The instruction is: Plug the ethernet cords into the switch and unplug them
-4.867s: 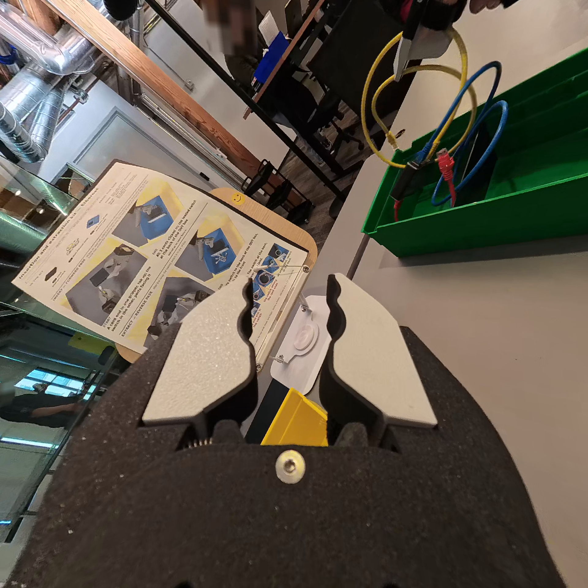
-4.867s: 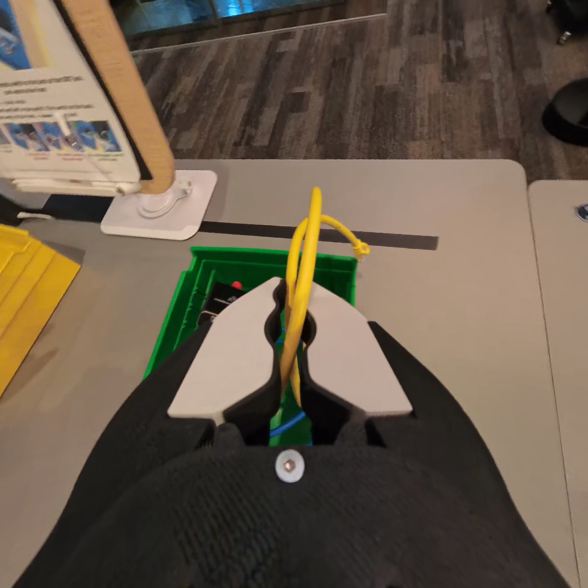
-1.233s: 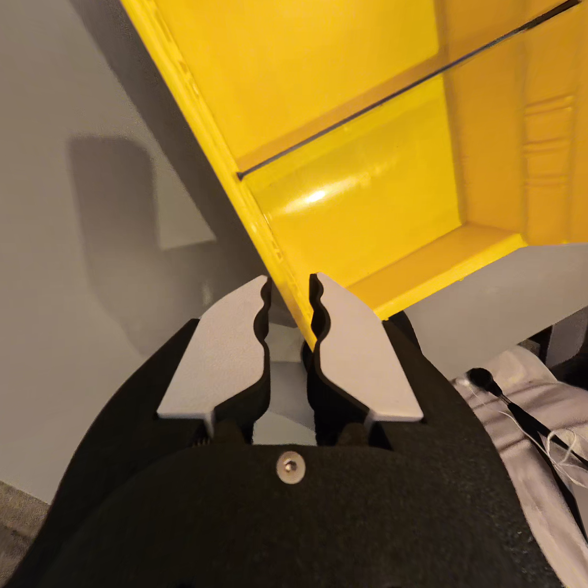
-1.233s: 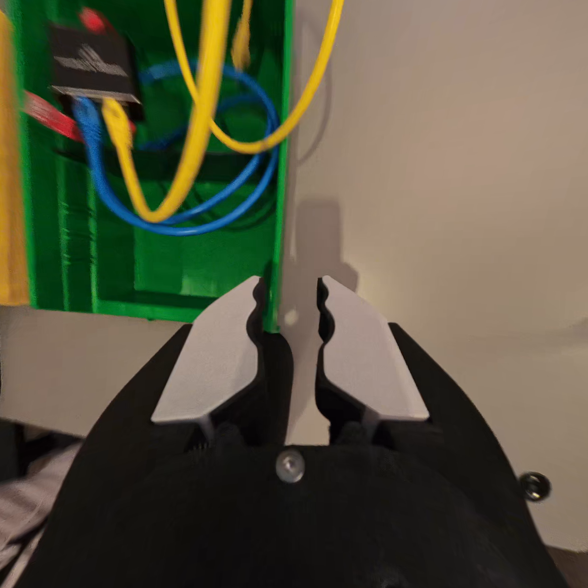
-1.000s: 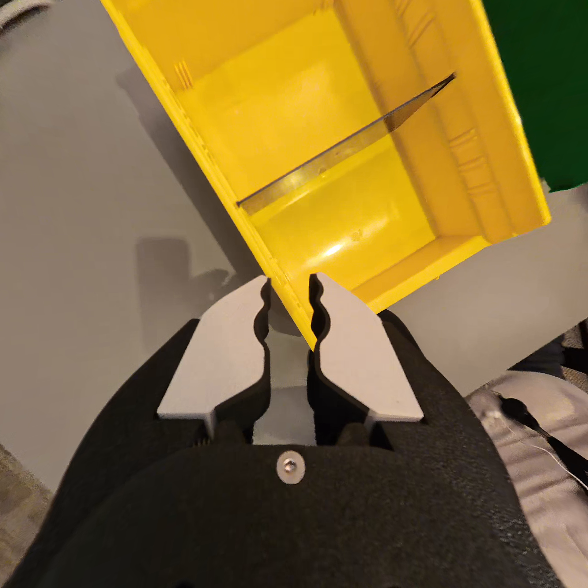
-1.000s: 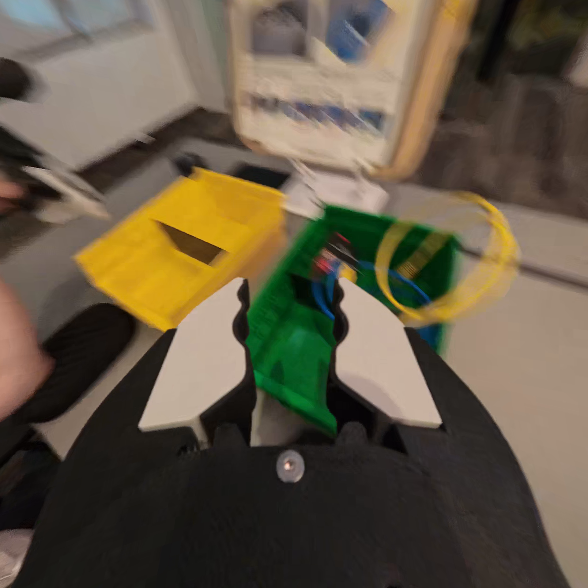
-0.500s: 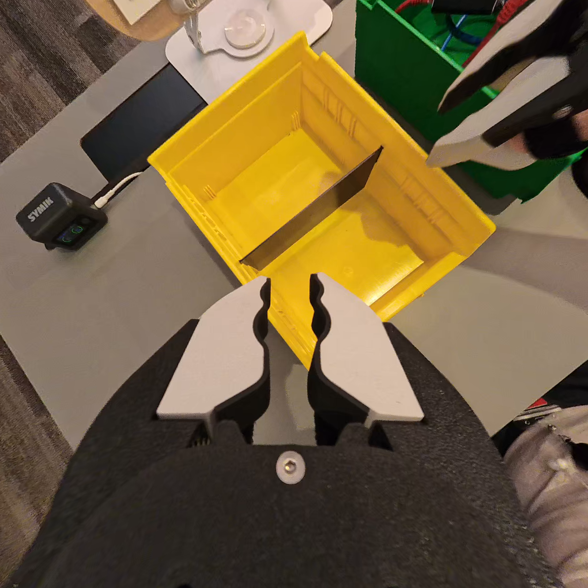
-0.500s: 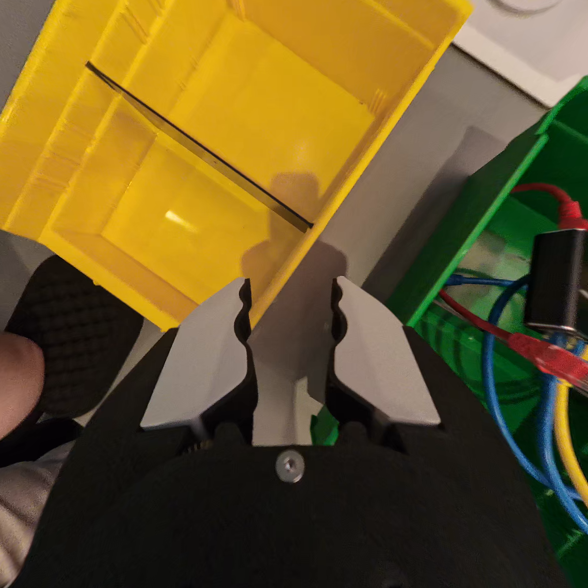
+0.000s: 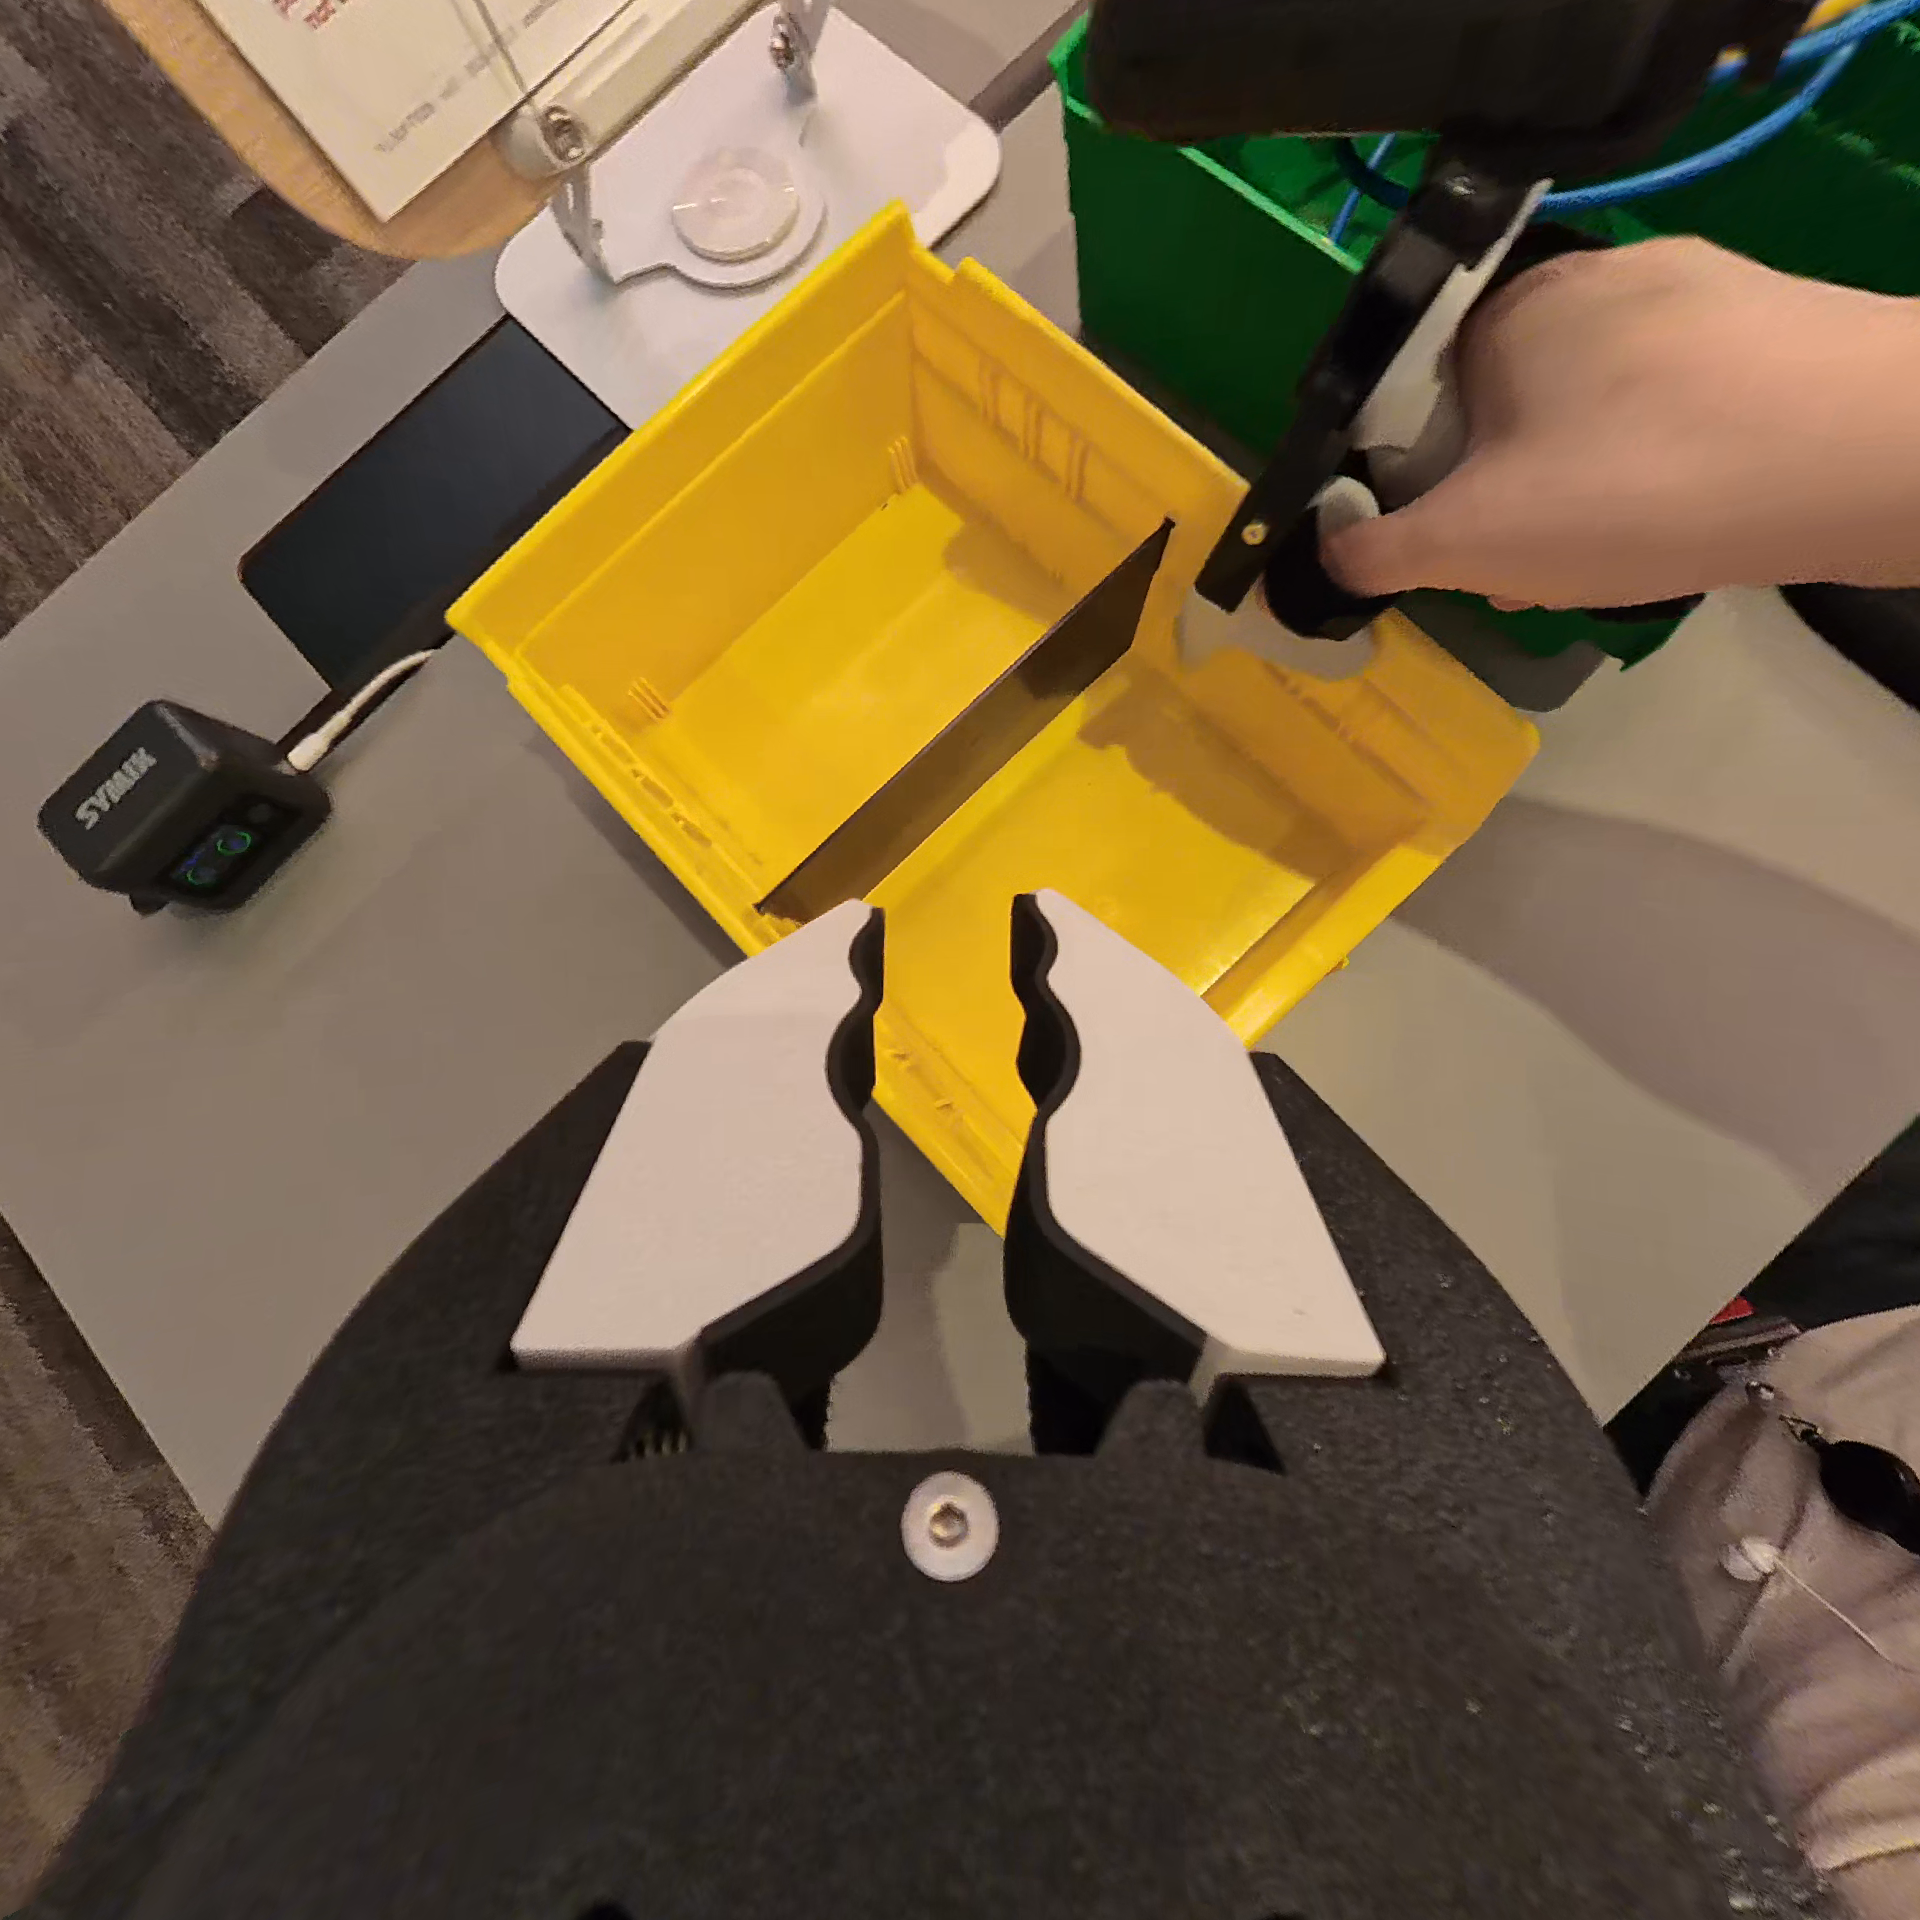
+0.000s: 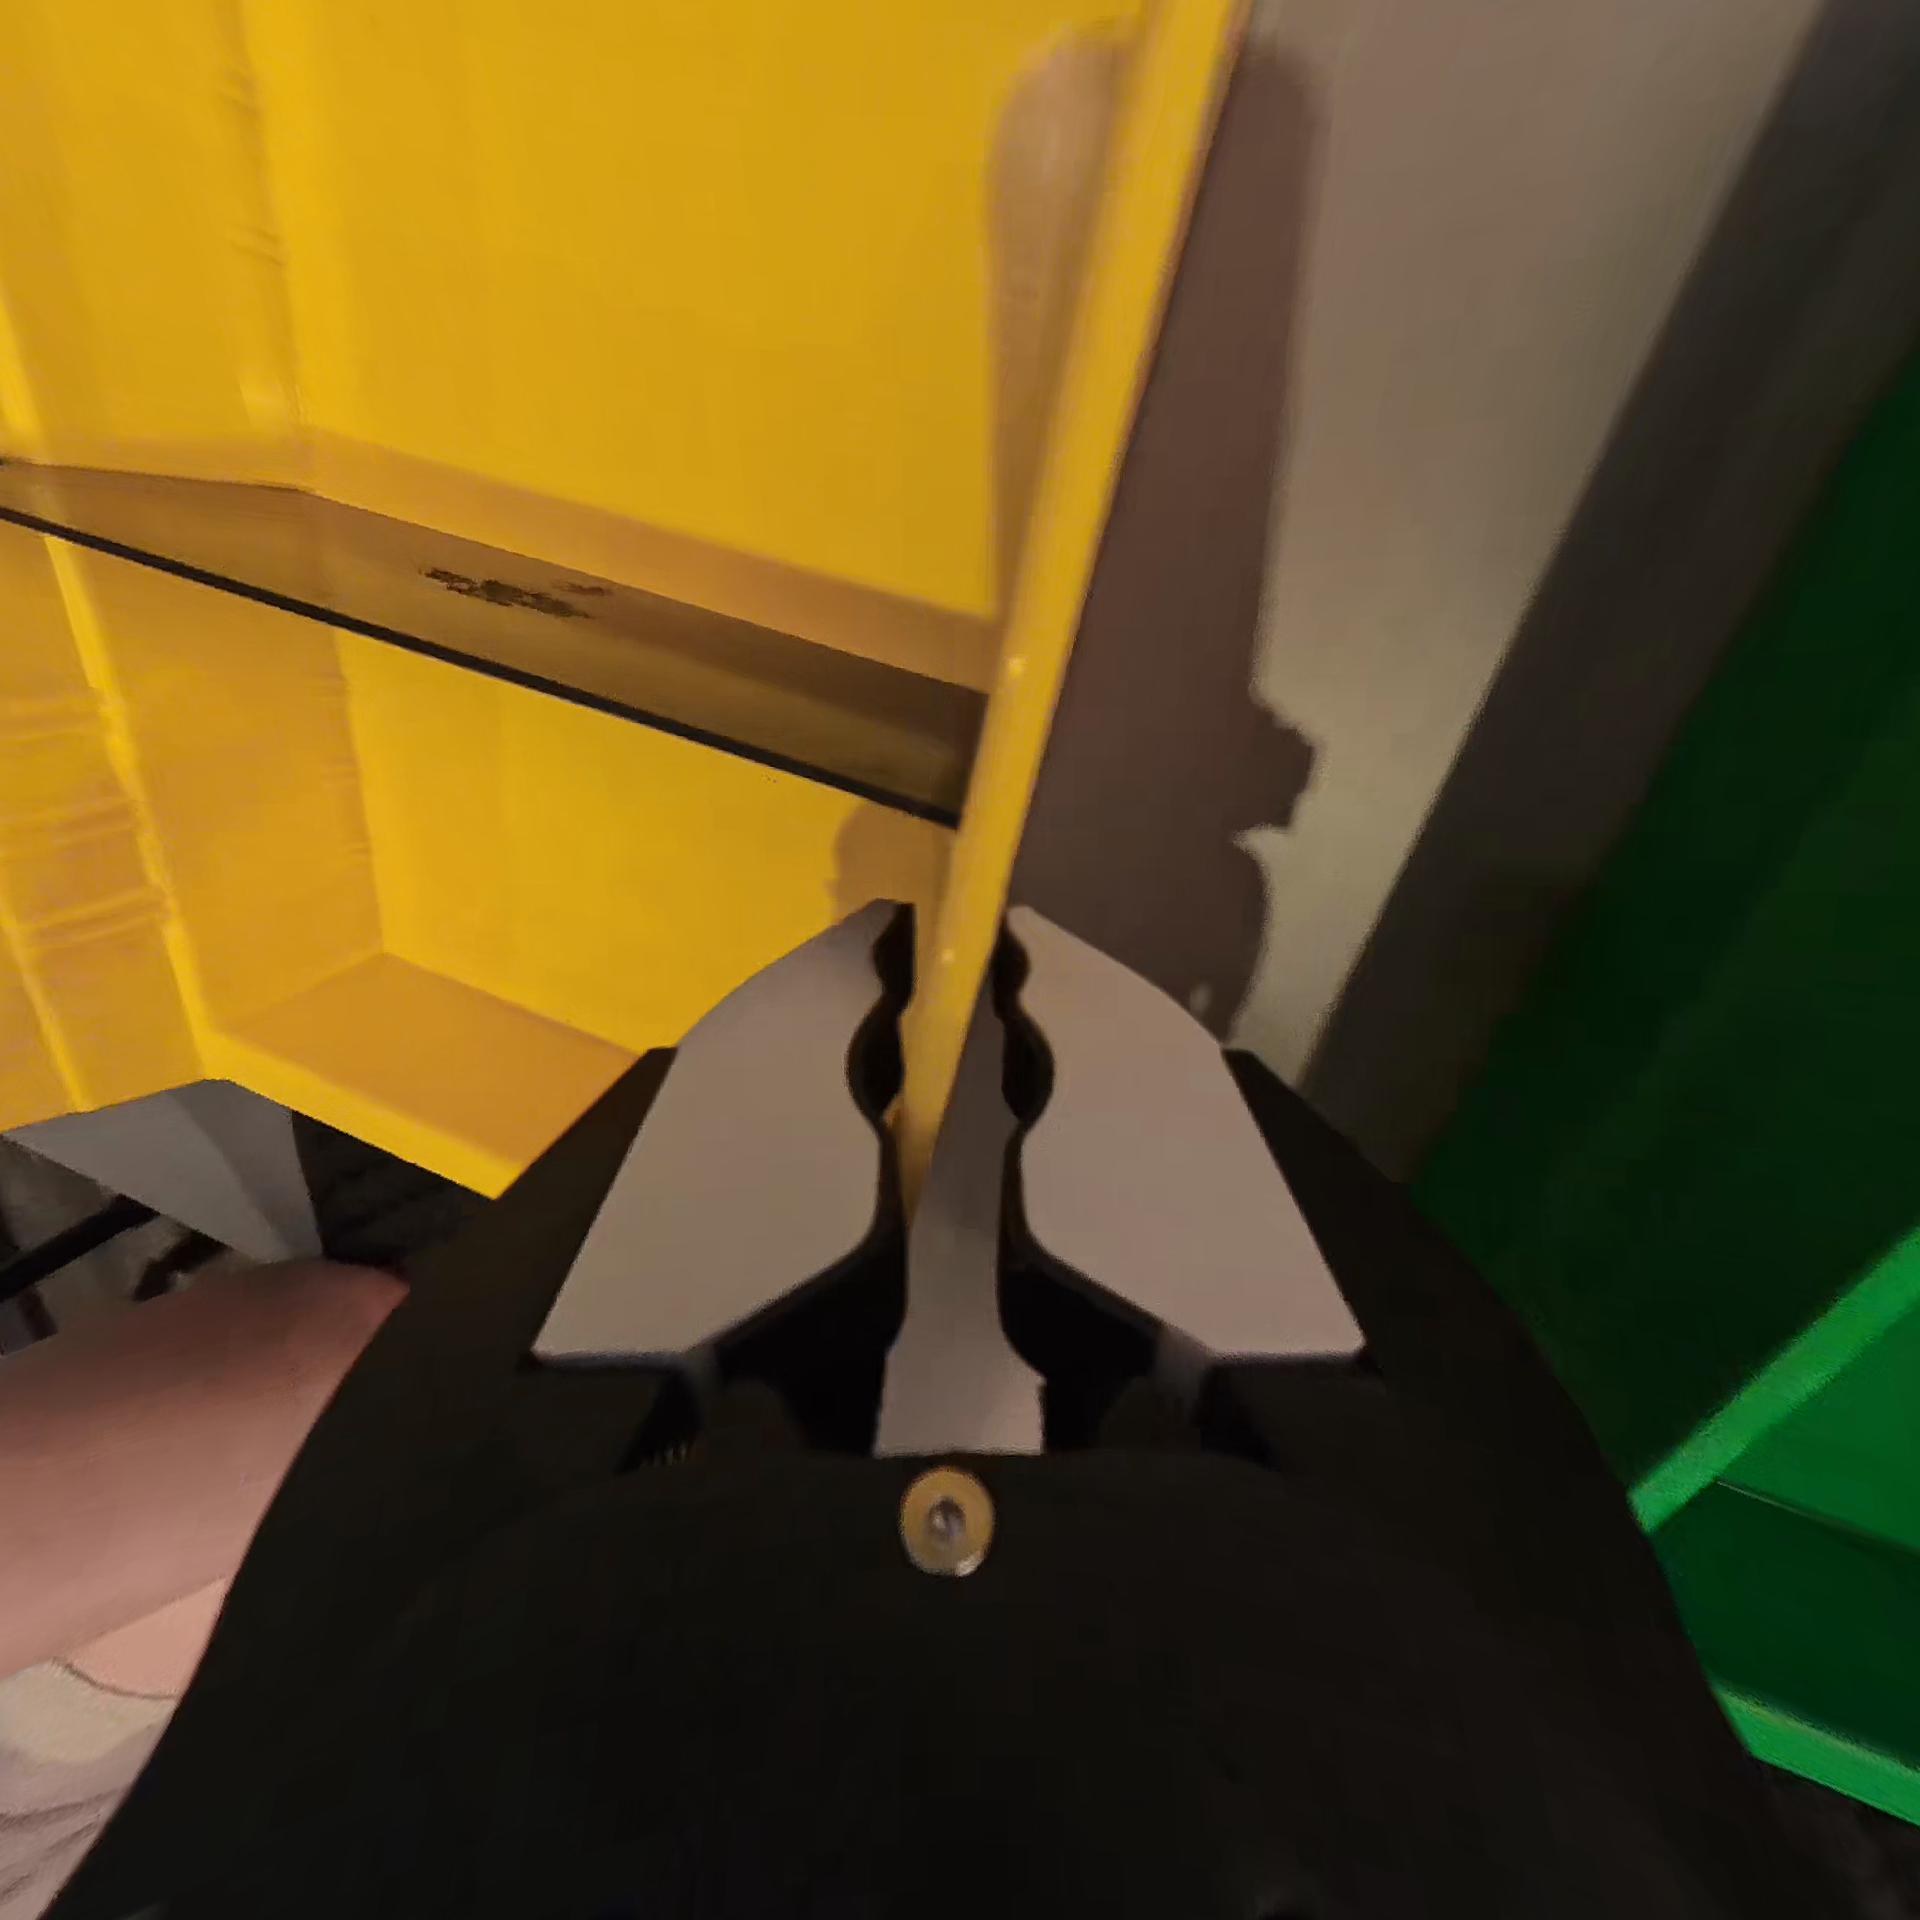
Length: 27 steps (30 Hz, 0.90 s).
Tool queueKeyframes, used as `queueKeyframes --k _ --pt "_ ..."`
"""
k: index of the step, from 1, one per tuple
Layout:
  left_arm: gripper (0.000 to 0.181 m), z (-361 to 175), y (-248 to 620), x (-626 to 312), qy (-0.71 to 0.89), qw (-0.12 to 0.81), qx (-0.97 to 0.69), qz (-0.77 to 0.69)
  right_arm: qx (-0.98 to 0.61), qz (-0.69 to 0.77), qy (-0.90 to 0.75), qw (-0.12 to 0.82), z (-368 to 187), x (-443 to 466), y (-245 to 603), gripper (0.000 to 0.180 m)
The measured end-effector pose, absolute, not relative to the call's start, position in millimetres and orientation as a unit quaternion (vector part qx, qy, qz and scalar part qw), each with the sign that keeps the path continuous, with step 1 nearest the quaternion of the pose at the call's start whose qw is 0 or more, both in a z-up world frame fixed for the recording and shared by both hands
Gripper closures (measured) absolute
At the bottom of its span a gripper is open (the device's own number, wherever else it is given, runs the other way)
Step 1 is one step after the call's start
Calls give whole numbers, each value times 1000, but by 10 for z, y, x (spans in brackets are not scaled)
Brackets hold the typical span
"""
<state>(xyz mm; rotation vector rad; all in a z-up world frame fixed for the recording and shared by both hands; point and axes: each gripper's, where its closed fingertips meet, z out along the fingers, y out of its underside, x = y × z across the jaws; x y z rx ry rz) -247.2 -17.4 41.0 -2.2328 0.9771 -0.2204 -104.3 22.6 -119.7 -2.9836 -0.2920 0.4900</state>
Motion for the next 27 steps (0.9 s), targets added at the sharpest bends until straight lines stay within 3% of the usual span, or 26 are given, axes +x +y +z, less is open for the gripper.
queueKeyframes --k 4,15,19,23,27 --pt "158 446 -167 -2385 390 350 -849 -72 -984 131 -114 33 -1204 -1004 250 171" --pt "155 1094 -166 -2347 343 501 -791 -78 -977 173 -121 39 -897 -965 301 174" --pt "153 1429 -470 -2352 333 566 -749 -90 -969 198 -141 33 -458 -961 222 174" --pt "153 2015 -848 -2425 256 691 -659 -151 -962 217 -166 8 199 -703 -24 173" --pt "139 2150 -1158 -2262 288 697 -614 -232 -965 209 -158 3 891 50 -407 173"
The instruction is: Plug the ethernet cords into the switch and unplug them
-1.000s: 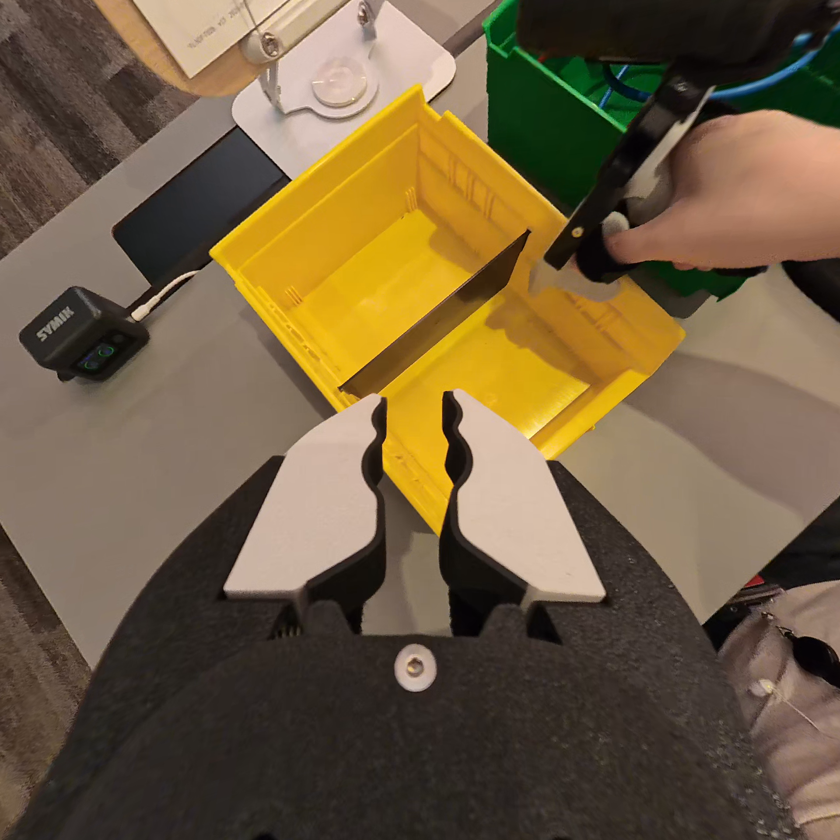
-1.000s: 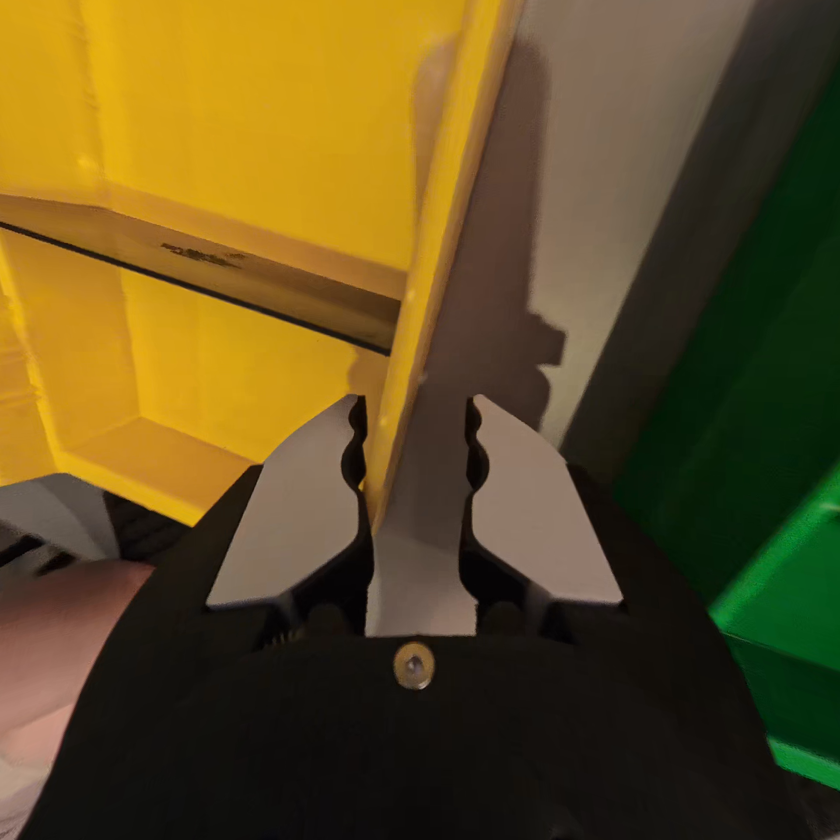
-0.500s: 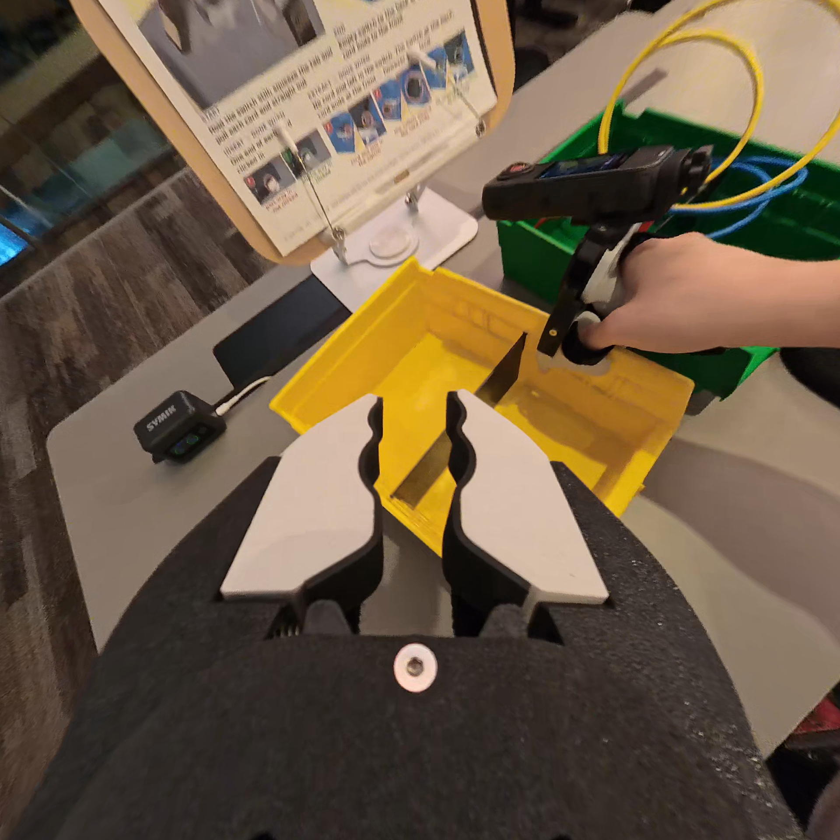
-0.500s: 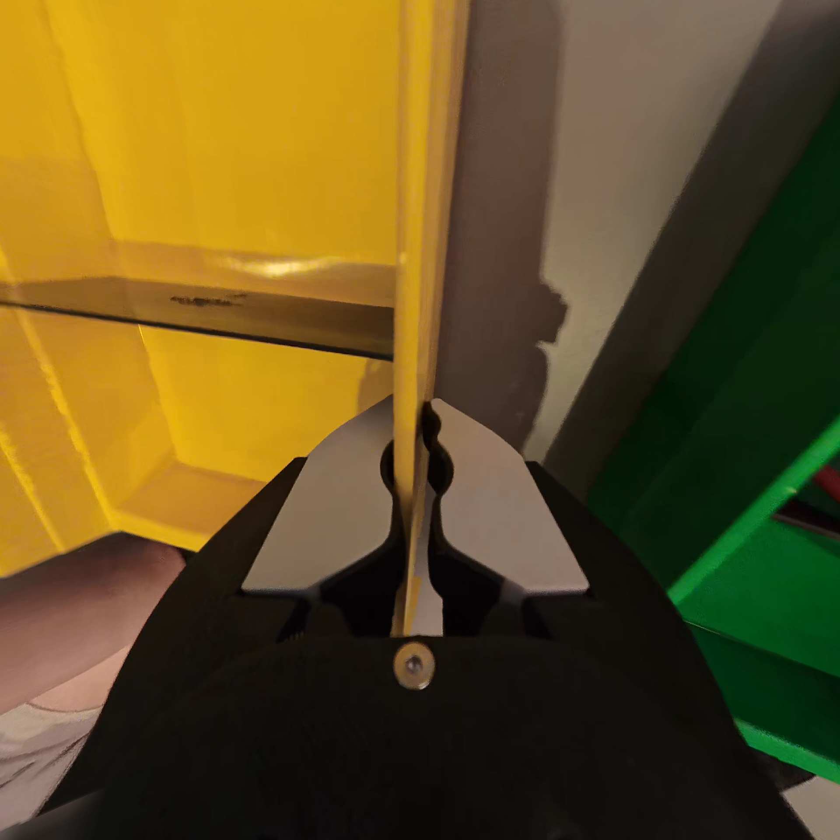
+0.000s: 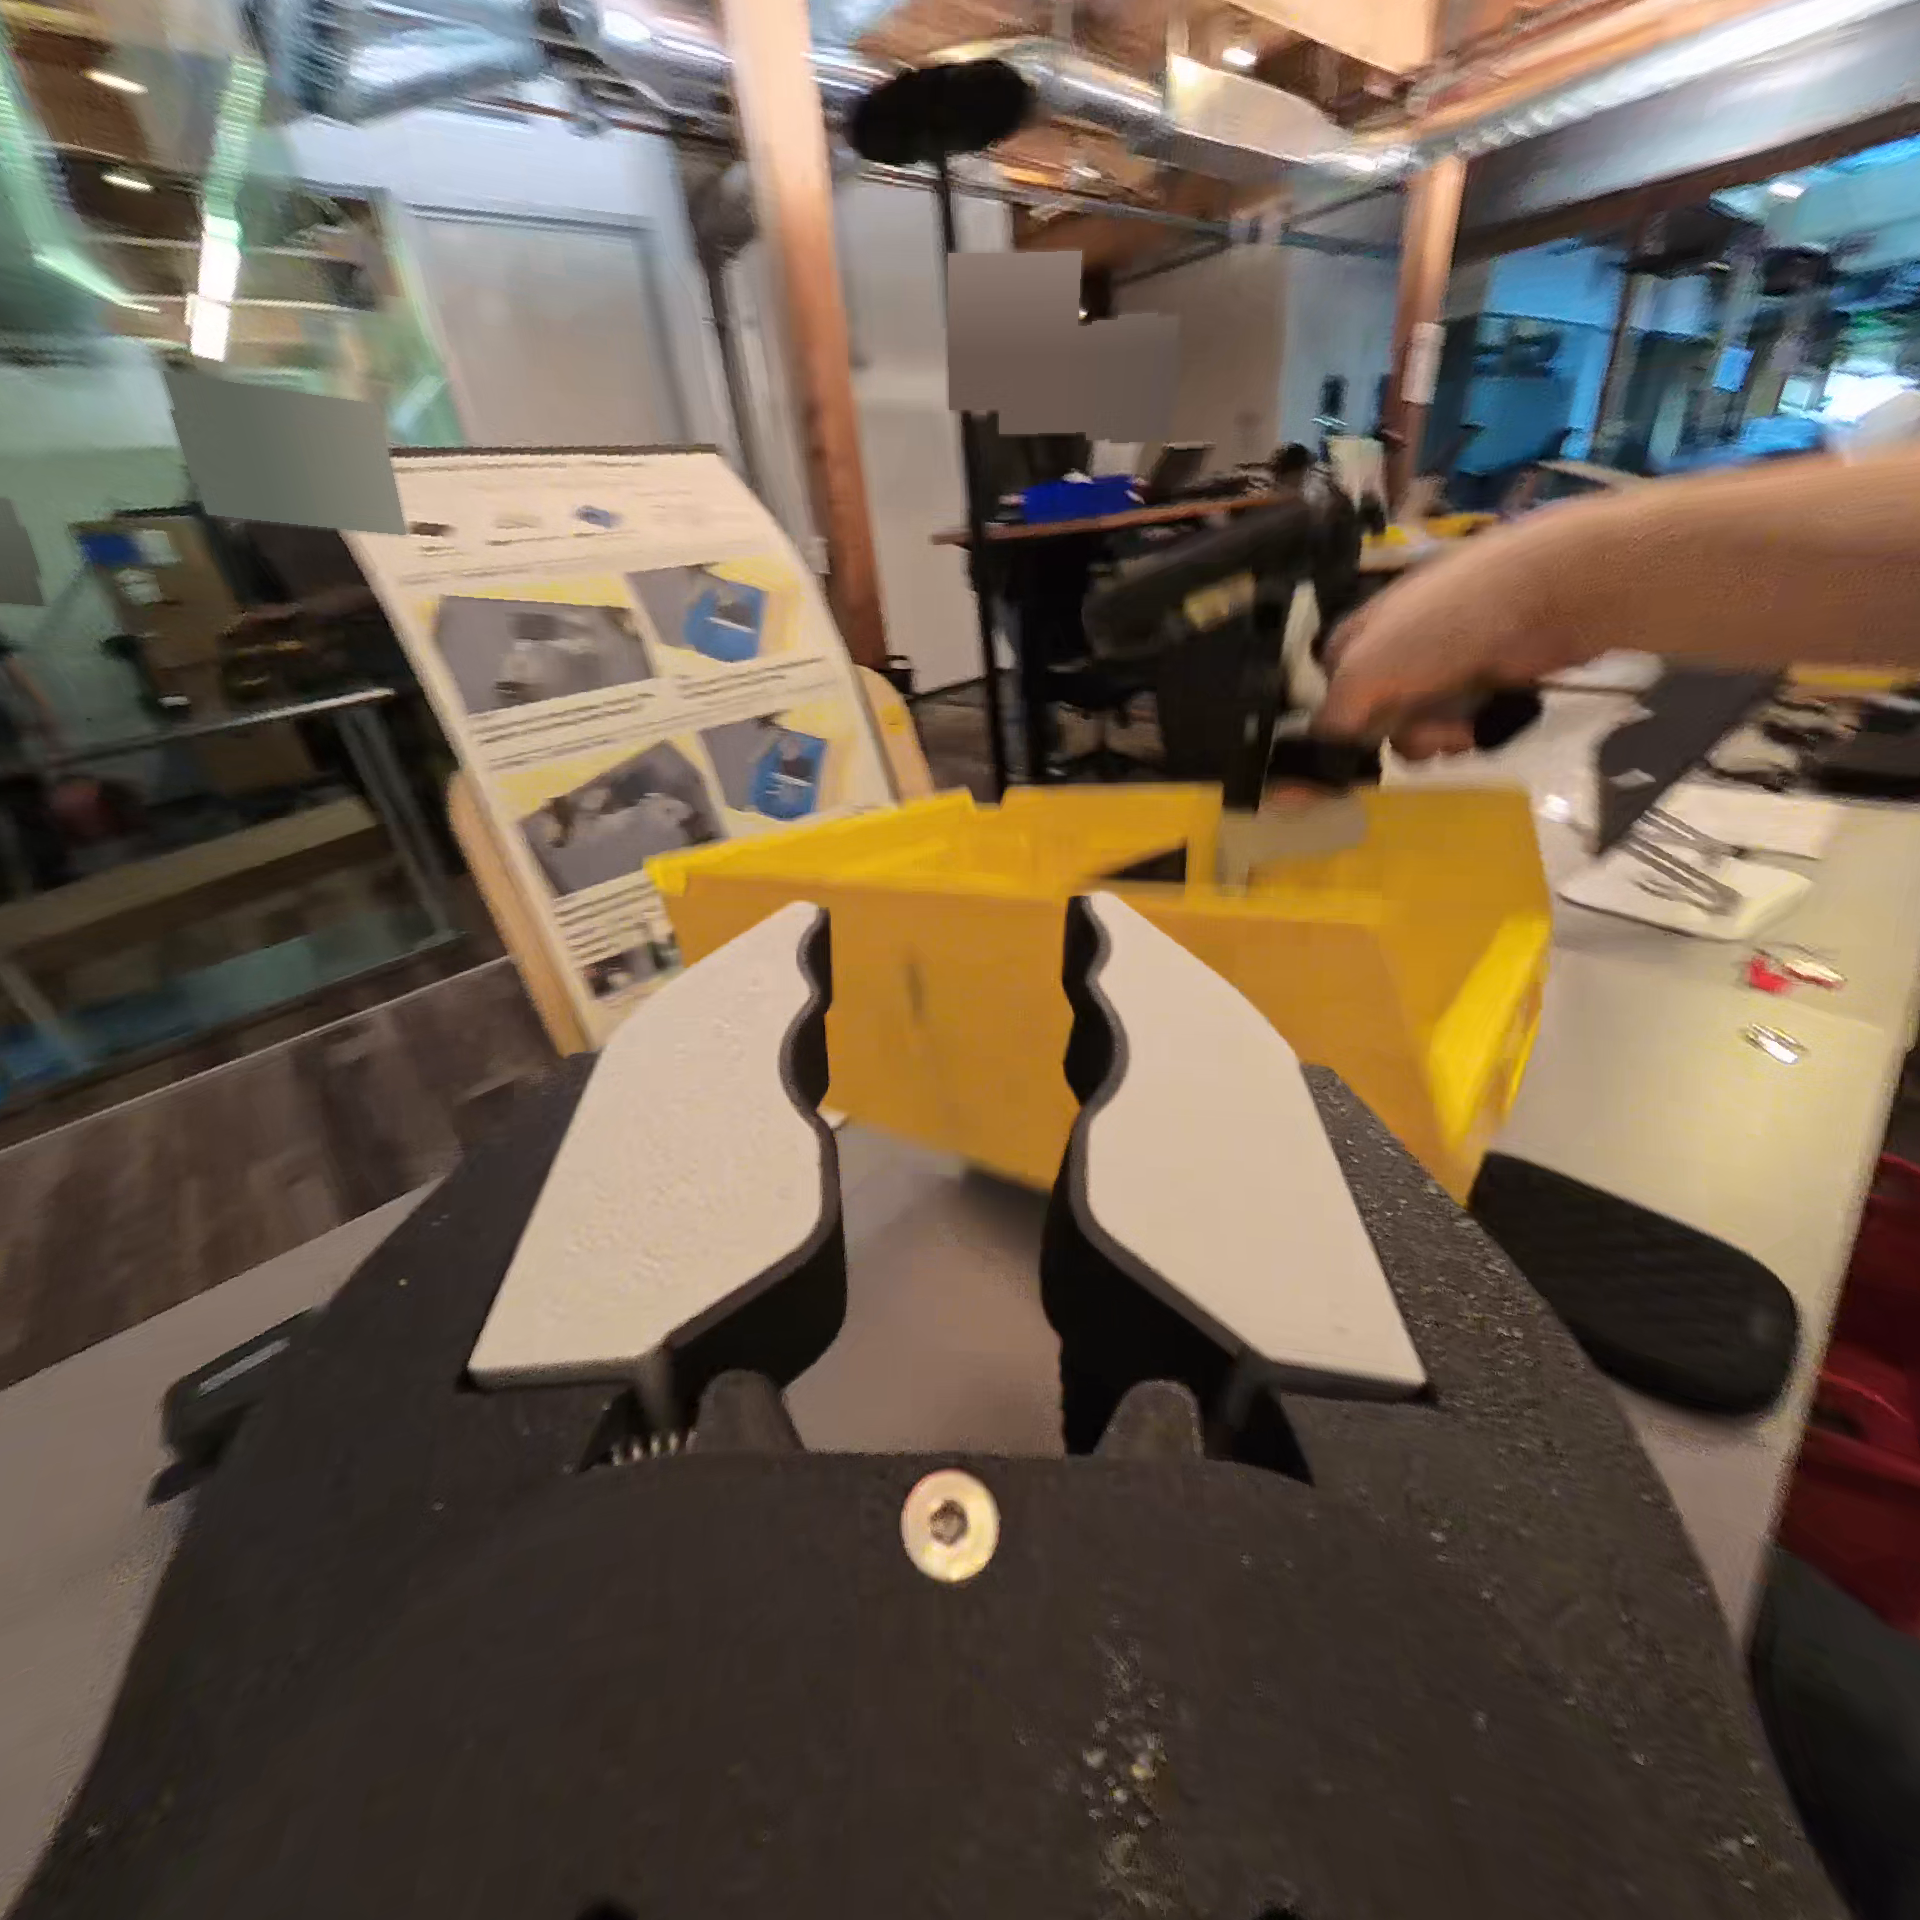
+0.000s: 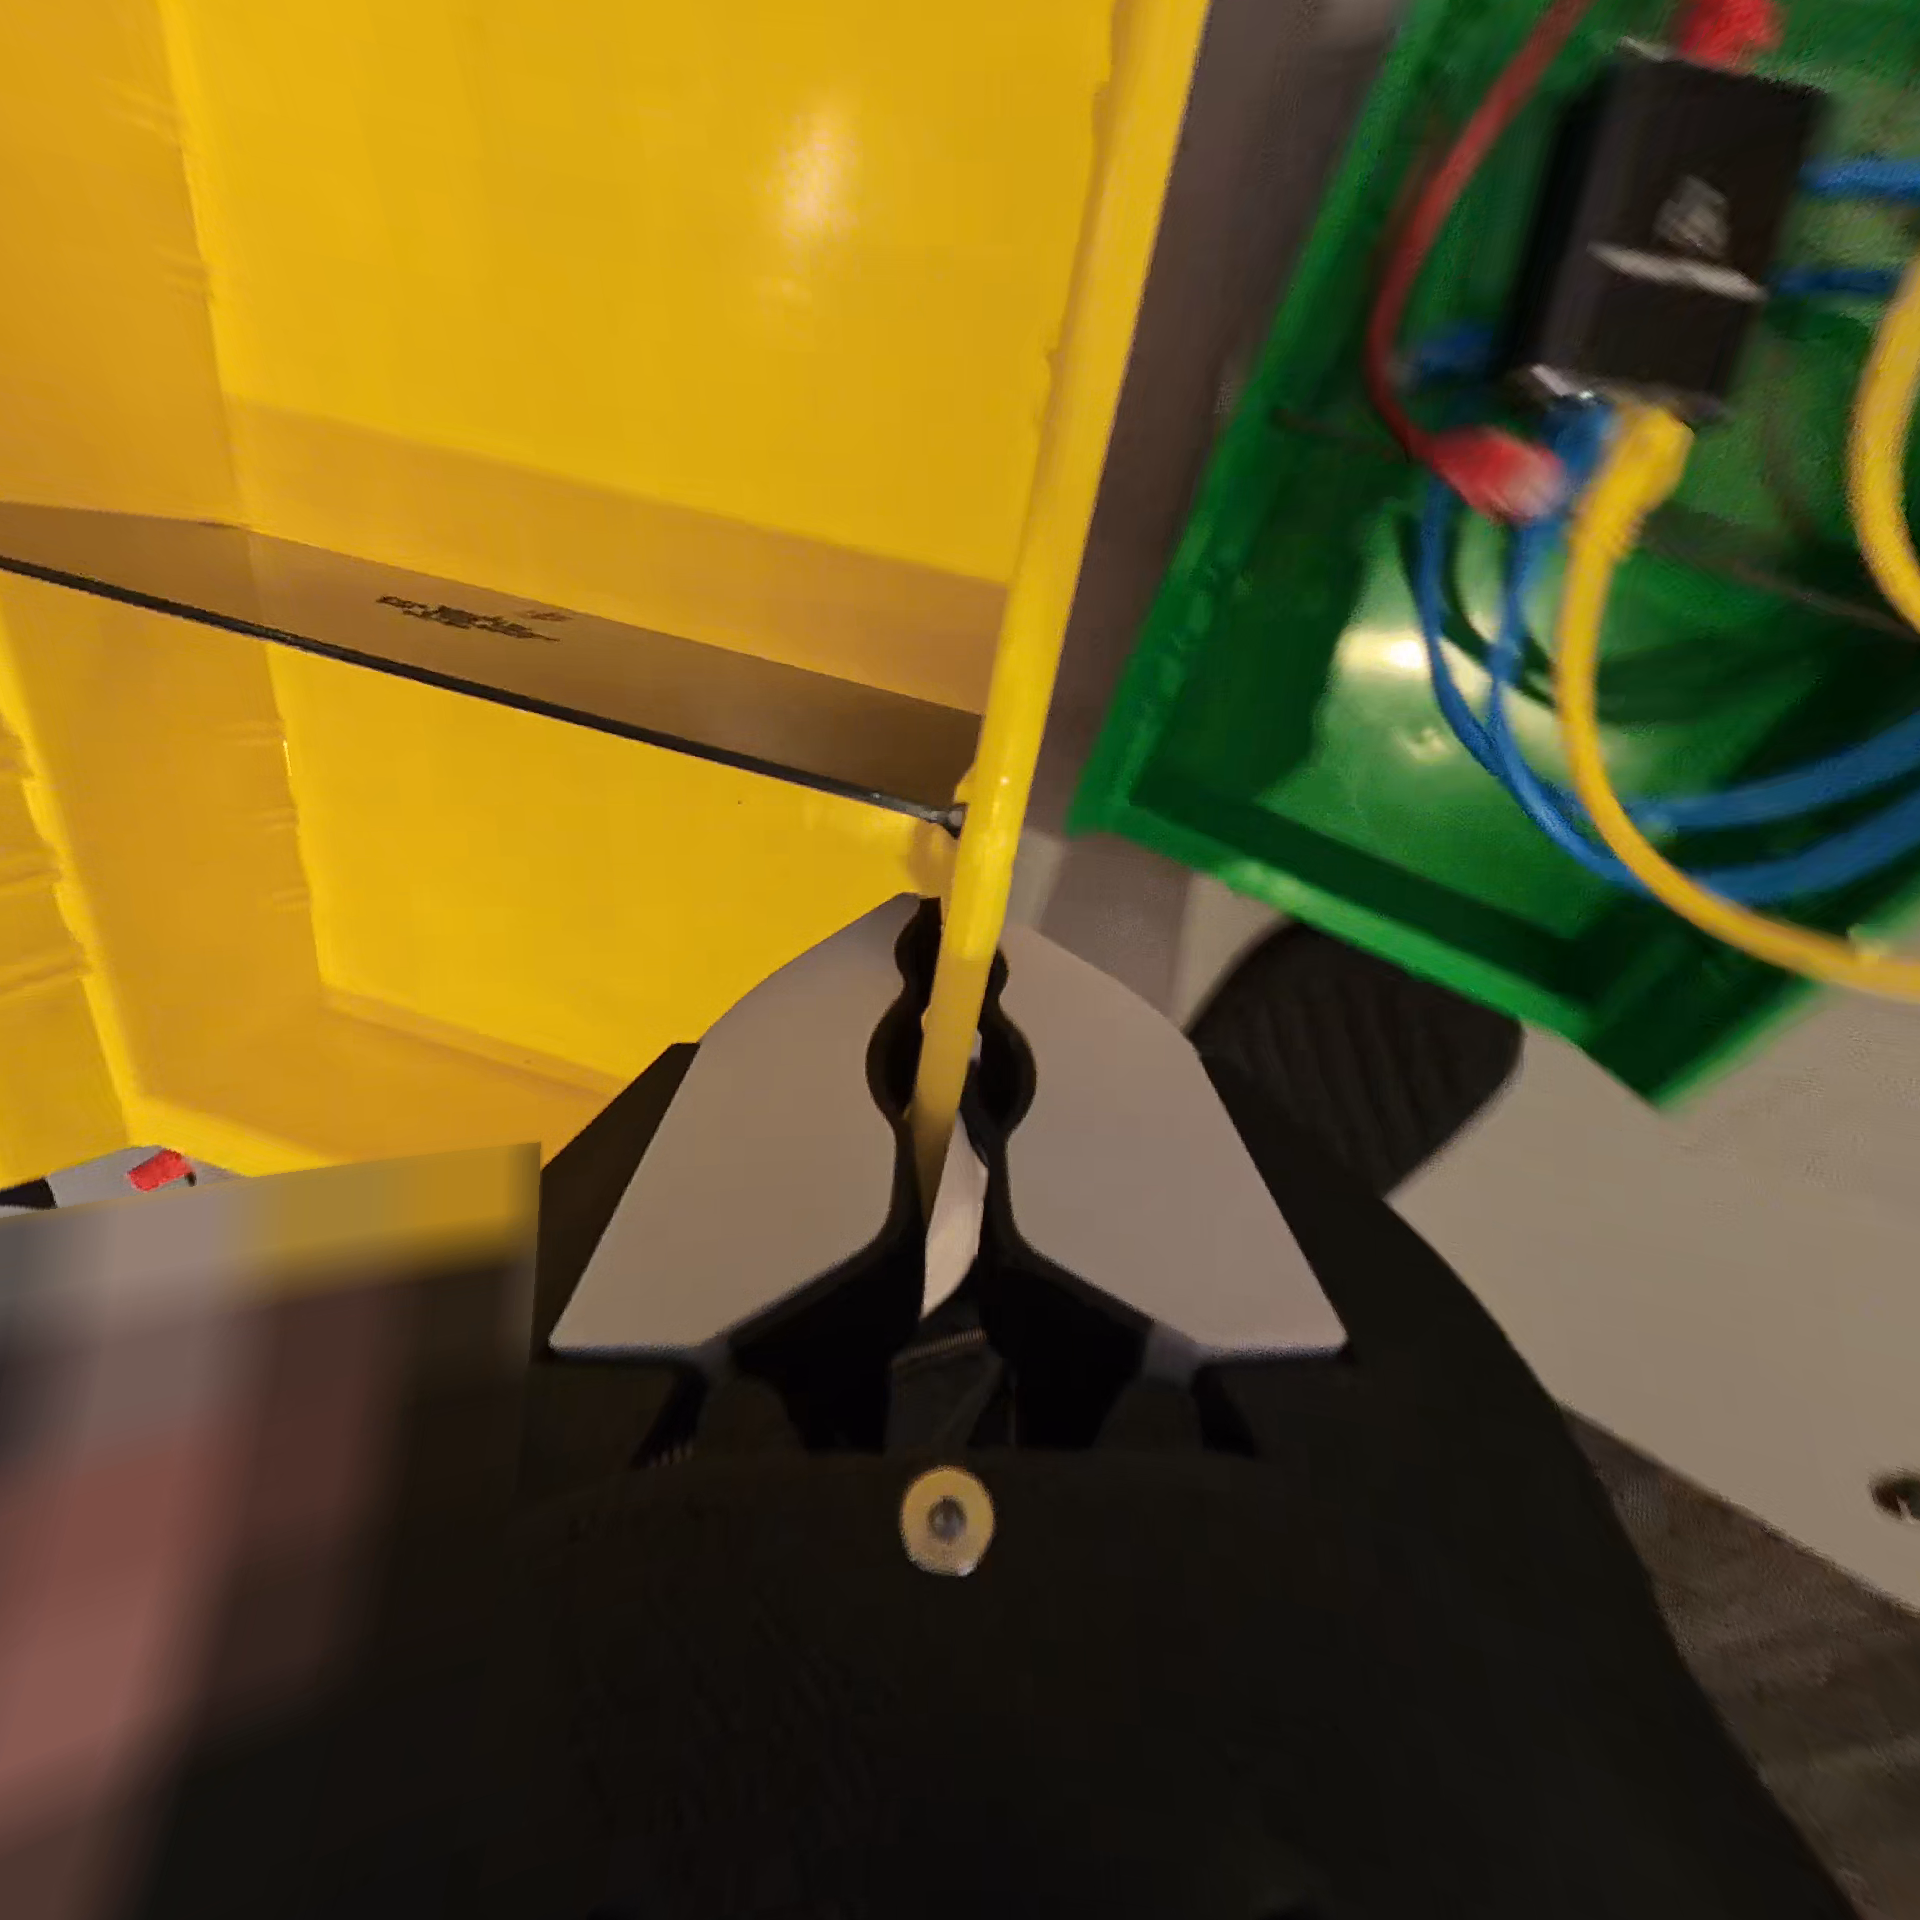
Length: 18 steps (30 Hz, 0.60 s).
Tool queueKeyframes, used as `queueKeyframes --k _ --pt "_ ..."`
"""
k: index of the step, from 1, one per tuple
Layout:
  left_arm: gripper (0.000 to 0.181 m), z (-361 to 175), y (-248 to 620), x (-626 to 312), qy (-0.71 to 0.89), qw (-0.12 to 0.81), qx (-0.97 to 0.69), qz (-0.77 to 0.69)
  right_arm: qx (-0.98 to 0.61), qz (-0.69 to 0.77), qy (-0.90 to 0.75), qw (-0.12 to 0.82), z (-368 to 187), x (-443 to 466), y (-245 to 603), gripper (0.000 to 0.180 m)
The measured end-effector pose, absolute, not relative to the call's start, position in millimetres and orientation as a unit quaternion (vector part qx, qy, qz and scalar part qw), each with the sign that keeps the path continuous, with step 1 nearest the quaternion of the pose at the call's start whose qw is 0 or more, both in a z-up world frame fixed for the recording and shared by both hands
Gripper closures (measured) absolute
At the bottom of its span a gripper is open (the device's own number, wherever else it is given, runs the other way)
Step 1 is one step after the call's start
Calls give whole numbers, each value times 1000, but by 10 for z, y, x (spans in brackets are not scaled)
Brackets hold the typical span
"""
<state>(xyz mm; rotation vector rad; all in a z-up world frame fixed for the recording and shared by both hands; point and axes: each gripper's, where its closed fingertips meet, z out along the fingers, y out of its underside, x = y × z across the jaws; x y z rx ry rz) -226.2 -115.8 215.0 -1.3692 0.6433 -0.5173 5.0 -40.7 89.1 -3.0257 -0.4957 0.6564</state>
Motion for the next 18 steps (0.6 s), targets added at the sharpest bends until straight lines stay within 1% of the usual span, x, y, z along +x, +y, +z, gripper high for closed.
queueKeyframes --k 4,7,9,10,13,14,15,16,18 --pt "130 1851 -983 -1863 356 622 -649 -255 -976 190 -103 28 1359 1137 -837 175" --pt "123 1372 -595 -1476 390 519 -713 -266 -983 174 -50 43 1436 1989 -1185 174" --pt "120 975 -243 -1236 386 439 -766 -267 -985 164 -13 48 1345 2507 -1389 174" --pt "116 813 -62 -1091 373 406 -785 -282 -986 161 4 44 1269 2734 -1491 174" --pt "117 441 169 -541 333 331 -783 -407 -988 141 46 40 1009 3336 -1678 174" --pt "117 287 188 -413 329 301 -788 -425 -989 130 58 42 923 3516 -1707 174" --pt "116 103 214 -336 330 276 -802 -415 -990 118 69 47 837 3687 -1715 174" --pt "110 -77 240 -287 336 258 -816 -394 -989 112 78 55 755 3831 -1706 174" --pt "105 -334 302 -232 344 243 -836 -353 -988 96 103 70 576 4106 -1661 174"
